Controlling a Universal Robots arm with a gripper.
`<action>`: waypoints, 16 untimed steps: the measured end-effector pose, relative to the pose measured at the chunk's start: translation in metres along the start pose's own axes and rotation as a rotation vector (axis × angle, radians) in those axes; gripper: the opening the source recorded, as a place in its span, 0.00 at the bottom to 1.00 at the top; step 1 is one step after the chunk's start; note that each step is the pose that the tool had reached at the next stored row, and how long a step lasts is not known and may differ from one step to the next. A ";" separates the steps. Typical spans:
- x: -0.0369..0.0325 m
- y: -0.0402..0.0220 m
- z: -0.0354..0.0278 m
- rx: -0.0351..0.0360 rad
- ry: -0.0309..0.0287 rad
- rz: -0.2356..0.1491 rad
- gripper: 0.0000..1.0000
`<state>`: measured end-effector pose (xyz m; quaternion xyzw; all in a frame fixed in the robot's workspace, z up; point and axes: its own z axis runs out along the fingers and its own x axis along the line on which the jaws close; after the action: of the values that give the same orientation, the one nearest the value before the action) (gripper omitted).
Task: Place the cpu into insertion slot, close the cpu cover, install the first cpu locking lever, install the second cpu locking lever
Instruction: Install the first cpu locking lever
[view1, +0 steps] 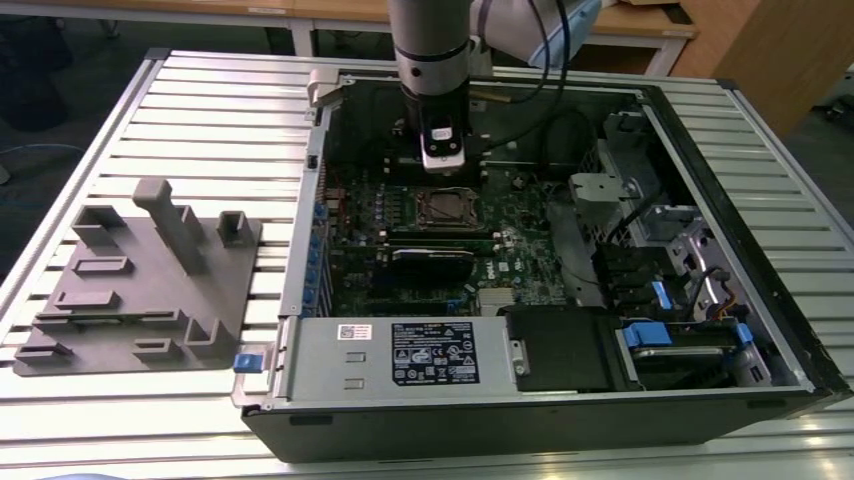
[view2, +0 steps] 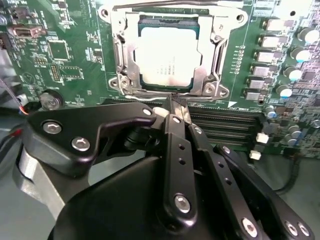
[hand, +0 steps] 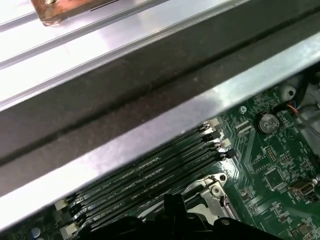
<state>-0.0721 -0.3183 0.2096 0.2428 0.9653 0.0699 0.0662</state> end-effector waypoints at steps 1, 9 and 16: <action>-0.0001 0.0001 0.0001 0.0004 0.0026 -0.009 0.11; -0.0003 0.0002 0.0005 0.0256 0.0275 -0.074 0.11; -0.0024 -0.0045 0.0000 0.0562 0.0292 -0.090 0.11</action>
<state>-0.0721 -0.3233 0.2091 0.2001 0.9776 0.0432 0.0483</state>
